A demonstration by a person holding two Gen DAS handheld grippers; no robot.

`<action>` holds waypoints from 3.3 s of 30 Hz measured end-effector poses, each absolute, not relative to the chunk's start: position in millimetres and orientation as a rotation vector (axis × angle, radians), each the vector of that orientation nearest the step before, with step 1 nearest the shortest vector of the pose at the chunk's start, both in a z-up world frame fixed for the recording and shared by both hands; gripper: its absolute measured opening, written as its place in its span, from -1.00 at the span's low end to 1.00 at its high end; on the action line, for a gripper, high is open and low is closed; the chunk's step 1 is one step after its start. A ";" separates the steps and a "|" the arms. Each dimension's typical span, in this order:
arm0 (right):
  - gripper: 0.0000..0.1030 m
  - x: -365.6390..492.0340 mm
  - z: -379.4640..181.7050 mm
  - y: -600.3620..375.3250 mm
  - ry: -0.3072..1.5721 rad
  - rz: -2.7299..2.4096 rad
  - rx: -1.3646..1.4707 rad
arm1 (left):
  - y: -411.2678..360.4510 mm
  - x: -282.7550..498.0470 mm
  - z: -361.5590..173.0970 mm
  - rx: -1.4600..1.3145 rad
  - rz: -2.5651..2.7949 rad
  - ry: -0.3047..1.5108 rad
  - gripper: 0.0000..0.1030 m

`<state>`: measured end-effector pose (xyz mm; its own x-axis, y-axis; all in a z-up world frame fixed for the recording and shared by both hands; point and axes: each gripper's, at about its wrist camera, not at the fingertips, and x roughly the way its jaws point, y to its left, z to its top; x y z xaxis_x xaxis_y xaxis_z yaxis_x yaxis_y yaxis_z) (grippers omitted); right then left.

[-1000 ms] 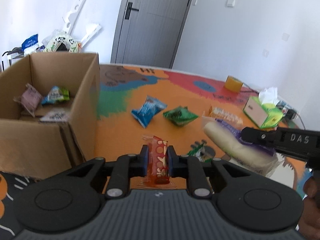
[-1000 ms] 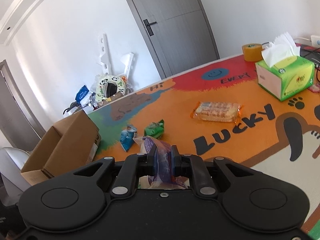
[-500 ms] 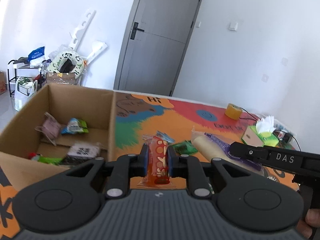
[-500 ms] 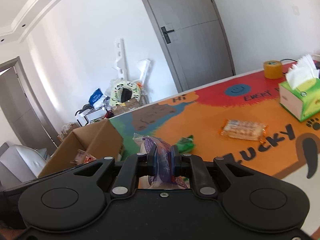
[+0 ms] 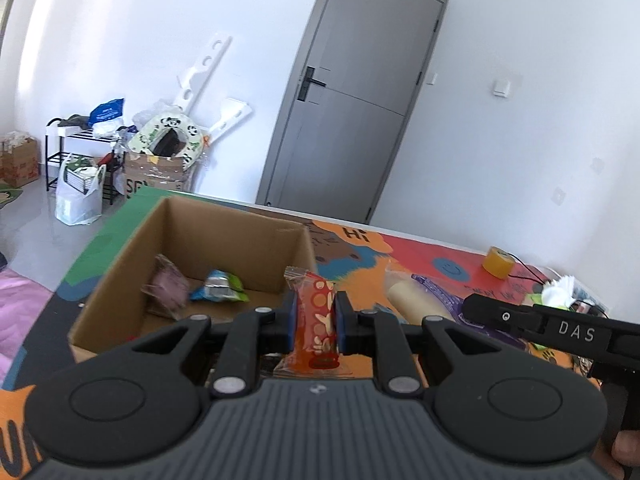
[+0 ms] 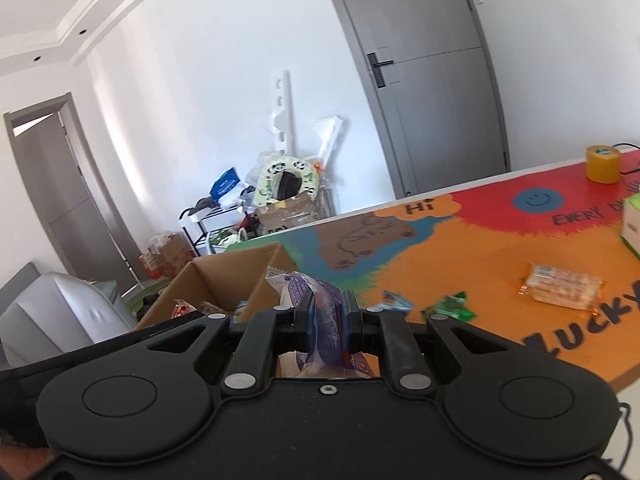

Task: Organize snacks
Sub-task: 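Lower both snacks into the cardboard box and open both tools, then move both open tools back toward the remaining snacks on the table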

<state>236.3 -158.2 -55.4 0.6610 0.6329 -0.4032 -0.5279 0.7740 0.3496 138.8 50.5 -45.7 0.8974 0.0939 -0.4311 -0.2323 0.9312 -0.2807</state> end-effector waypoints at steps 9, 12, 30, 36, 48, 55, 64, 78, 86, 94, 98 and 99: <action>-0.73 238.6 -49.2 -124.6 0.541 0.721 0.196 | 80.7 136.5 -44.1 -0.357 0.220 0.425 -0.66; -0.73 239.7 -48.5 -112.2 0.548 0.737 0.192 | 90.3 138.2 -44.9 -0.364 0.229 0.431 -0.66; -0.73 249.0 -29.2 -49.1 0.525 0.800 0.180 | 138.9 133.5 -35.6 -0.399 0.290 0.437 -0.22; 0.04 242.4 -21.1 -44.8 0.461 0.816 0.174 | 142.0 128.0 -32.2 -0.398 0.316 0.428 0.12; 0.28 242.6 -31.7 -100.8 0.533 0.718 0.236 | 112.2 131.9 -28.4 -0.374 0.294 0.428 0.70; 0.59 232.4 -28.5 -140.1 0.509 0.662 0.254 | 81.4 135.0 -27.5 -0.348 0.258 0.433 0.78; 0.80 226.3 -33.5 -183.8 0.511 0.606 0.267 | 44.1 138.0 -26.6 -0.325 0.196 0.445 0.81; 1.00 221.4 -39.1 -239.1 0.519 0.532 0.291 | -2.9 143.6 -26.4 -0.291 0.124 0.462 0.88; 1.00 219.3 -46.0 -267.9 0.532 0.502 0.302 | -25.7 152.1 -28.3 -0.272 0.097 0.479 0.88; 1.00 222.6 -53.9 -298.0 0.543 0.456 0.335 | -47.6 161.0 -34.0 -0.256 0.050 0.500 0.88; 1.00 226.4 -62.2 -307.7 0.561 0.435 0.344 | -55.6 168.2 -43.7 -0.267 0.026 0.525 0.88; 0.99 227.1 -64.7 -310.0 0.565 0.429 0.346 | -57.2 169.9 -46.7 -0.270 0.019 0.531 0.88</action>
<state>227.1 -310.0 -64.7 0.7610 0.4785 -0.4381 -0.2931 0.8560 0.4259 169.9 -57.2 -46.7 0.8631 -0.0516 -0.5024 -0.0875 0.9645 -0.2493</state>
